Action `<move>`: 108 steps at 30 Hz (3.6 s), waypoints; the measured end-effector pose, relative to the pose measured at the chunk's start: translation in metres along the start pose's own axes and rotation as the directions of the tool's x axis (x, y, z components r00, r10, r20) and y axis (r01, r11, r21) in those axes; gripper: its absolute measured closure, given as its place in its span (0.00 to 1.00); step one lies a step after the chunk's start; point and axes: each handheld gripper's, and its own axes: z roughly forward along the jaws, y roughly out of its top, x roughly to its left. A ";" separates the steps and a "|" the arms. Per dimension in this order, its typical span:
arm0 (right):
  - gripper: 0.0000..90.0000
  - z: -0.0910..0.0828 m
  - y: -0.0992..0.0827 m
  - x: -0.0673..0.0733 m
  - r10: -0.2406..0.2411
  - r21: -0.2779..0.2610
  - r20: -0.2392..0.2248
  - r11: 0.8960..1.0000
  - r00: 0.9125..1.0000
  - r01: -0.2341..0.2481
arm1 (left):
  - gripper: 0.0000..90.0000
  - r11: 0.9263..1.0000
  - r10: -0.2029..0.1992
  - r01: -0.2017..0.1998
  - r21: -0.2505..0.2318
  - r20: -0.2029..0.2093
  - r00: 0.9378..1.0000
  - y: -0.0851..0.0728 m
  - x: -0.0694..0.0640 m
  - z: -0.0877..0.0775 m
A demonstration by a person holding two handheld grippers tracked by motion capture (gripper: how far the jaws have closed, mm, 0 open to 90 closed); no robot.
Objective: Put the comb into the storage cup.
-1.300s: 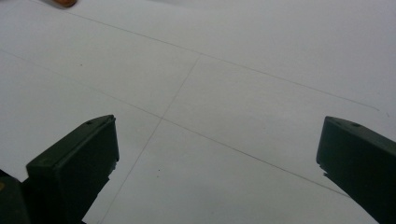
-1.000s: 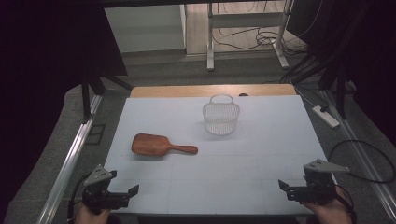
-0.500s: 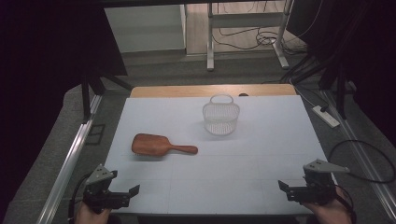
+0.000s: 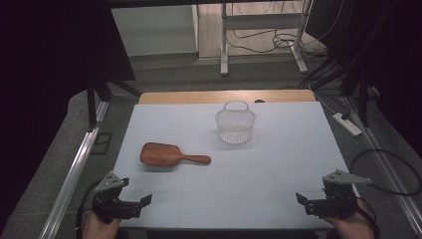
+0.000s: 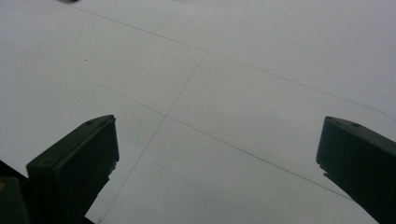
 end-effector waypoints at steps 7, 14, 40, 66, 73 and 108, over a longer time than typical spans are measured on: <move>0.00 0.000 0.000 0.000 0.001 0.003 0.000 1.000 1.000 -0.001 | 0.00 1.000 0.014 -0.014 0.009 0.026 1.000 0.007 0.003 0.007; 0.00 0.001 0.001 0.000 0.001 0.006 -0.004 1.000 1.000 -0.001 | 0.00 1.000 0.015 -0.015 0.010 0.042 0.999 0.013 0.003 0.012; 0.00 0.002 0.001 0.001 -0.009 0.010 -0.010 1.000 1.000 0.009 | 0.00 0.998 0.037 -0.040 0.050 0.053 0.998 0.048 0.004 0.038; 0.00 0.003 0.001 0.001 -0.013 0.015 -0.016 1.000 1.000 0.013 | 0.00 0.993 0.060 -0.067 0.101 0.067 0.996 0.090 0.003 0.067; 0.00 0.003 0.001 0.001 -0.014 0.017 -0.017 1.000 1.000 0.015 | 0.00 0.992 0.055 -0.064 0.107 0.082 0.995 0.100 0.006 0.075; 0.00 0.004 0.002 0.001 -0.022 0.030 -0.025 0.999 0.999 0.023 | 0.00 0.972 0.145 -0.160 0.175 0.097 0.985 0.158 -0.003 0.132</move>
